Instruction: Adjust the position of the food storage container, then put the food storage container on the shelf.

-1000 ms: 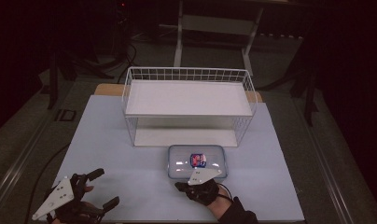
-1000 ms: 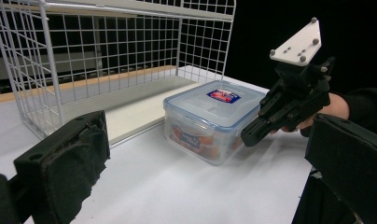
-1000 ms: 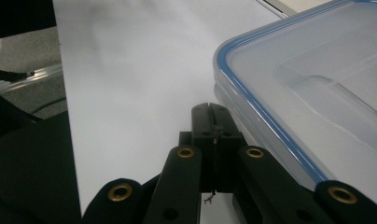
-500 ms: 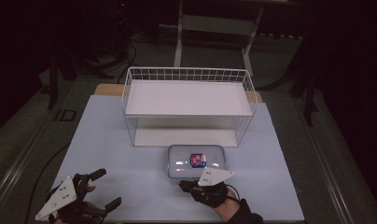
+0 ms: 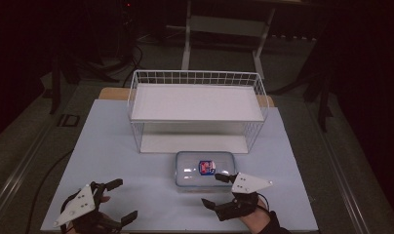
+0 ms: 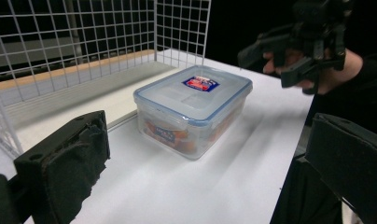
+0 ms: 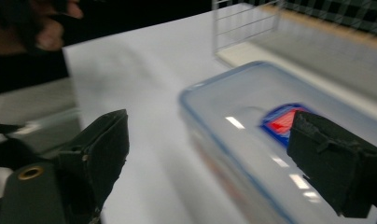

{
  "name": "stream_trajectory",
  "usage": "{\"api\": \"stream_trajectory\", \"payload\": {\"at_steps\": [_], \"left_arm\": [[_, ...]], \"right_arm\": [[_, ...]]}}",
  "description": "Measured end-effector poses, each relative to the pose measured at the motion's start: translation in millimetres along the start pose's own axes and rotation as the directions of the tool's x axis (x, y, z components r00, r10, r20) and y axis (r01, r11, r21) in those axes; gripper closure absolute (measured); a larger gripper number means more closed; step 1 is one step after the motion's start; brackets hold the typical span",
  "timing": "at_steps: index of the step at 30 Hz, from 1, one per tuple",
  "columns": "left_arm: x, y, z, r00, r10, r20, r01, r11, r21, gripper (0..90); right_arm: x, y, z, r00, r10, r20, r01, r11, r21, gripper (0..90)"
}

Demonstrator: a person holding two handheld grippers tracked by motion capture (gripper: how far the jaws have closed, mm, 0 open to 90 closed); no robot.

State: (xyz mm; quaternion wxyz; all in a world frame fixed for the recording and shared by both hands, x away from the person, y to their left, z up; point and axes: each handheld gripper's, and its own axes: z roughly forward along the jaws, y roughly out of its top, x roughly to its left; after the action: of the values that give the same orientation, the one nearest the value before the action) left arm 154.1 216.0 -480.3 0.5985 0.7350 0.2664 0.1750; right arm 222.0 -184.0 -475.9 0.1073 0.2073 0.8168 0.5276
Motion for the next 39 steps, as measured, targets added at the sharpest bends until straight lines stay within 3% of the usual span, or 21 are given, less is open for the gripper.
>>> {"api": "stream_trajectory", "payload": {"at_steps": [3,6,9,11,12,13,17,20,23,26,29,31,32,33,35,37,38,39], "left_arm": [[-3.6,7.2,6.3,0.9998,0.019,0.002,-0.019,0.9996,0.019,0.0],[-3.3,14.6,11.3,0.9997,0.014,0.021,-0.015,0.9998,0.015,0.0],[0.3,21.1,17.8,0.9993,0.016,0.033,-0.016,0.9998,0.012,0.0],[3.0,22.4,21.9,0.9991,0.009,0.041,-0.009,0.9998,0.016,0.0],[6.4,22.9,27.7,0.9988,-0.010,0.048,0.009,0.9997,0.021,0.0],[8.5,23.3,32.0,0.9986,-0.021,0.049,0.019,0.9994,0.030,0.0],[14.1,29.3,48.8,0.9976,-0.049,0.050,0.046,0.9971,0.061,0.0],[17.4,35.4,60.7,0.9962,-0.072,0.050,0.068,0.9953,0.069,0.0],[22.3,39.4,72.4,0.9894,-0.131,0.061,0.126,0.9886,0.082,0.0],[26.2,41.6,82.8,0.9865,-0.157,0.044,0.152,0.9820,0.113,0.0],[32.2,42.9,92.4,0.9715,-0.230,0.057,0.221,0.9657,0.137,0.0],[37.6,42.9,99.5,0.9530,-0.296,0.065,0.284,0.9470,0.151,0.0],[40.3,42.5,103.1,0.9425,-0.327,0.068,0.313,0.9360,0.160,0.0],[42.5,41.9,106.8,0.9366,-0.346,0.057,0.332,0.9273,0.173,0.0],[48.5,39.1,114.2,0.9127,-0.406,0.045,0.389,0.8973,0.208,0.1],[54.9,35.0,121.3,0.8791,-0.476,0.028,0.455,0.8556,0.247,0.5],[57.6,33.0,124.6,0.8693,-0.494,0.017,0.472,0.8399,0.268,0.5],[59.6,30.7,127.9,0.8542,-0.520,0.009,0.495,0.8195,0.288,0.5]], "right_arm": [[-0.2,3.6,-12.1,0.9944,-0.030,0.101,0.033,0.999,-0.025,13.1],[-3.8,7.7,-23.4,0.9869,-0.025,0.159,0.034,0.998,-0.056,13.2],[-8.3,10.2,-34.6,0.9804,-0.013,0.197,0.031,0.996,-0.089,15.3],[-10.5,10.7,-37.7,0.9816,-0.007,0.191,0.024,0.996,-0.091,16.2],[-16.2,8.8,-46.0,0.9841,0.024,0.176,0.000,0.991,-0.130,17.6],[-16.2,8.8,-46.0,0.9841,0.024,0.176,0.000,0.991,-0.130,17.6],[-20.4,4.1,-55.6,0.9702,0.033,0.240,-0.001,0.991,-0.134,17.9],[-26.2,-0.1,-62.5,0.9519,0.052,0.302,-0.012,0.991,-0.132,17.7],[-36.4,-4.5,-70.2,0.9395,0.081,0.333,-0.041,0.991,-0.126,17.7],[-42.0,-5.9,-74.0,0.9324,0.094,0.349,-0.053,0.991,-0.127,17.3],[-50.6,-6.1,-79.0,0.9285,0.144,0.342,-0.105,0.986,-0.129,15.6],[-56.2,-5.5,-80.7,0.9281,0.175,0.329,-0.141,0.982,-0.126,14.5],[-57.8,-5.1,-81.3,0.9236,0.184,0.336,-0.149,0.980,-0.129,14.1],[-59.2,-4.6,-81.4,0.9217,0.187,0.340,-0.154,0.980,-0.123,14.0],[-61.8,-4.3,-80.7,0.9210,0.208,0.329,-0.179,0.977,-0.119,13.3],[-63.9,-4.7,-78.0,0.9208,0.220,0.322,-0.199,0.975,-0.097,12.3],[-64.7,-5.2,-76.4,0.9204,0.224,0.320,-0.206,0.974,-0.090,11.2],[-65.6,-5.6,-74.5,0.9192,0.230,0.320,-0.214,0.973,-0.085,11.0]]}}
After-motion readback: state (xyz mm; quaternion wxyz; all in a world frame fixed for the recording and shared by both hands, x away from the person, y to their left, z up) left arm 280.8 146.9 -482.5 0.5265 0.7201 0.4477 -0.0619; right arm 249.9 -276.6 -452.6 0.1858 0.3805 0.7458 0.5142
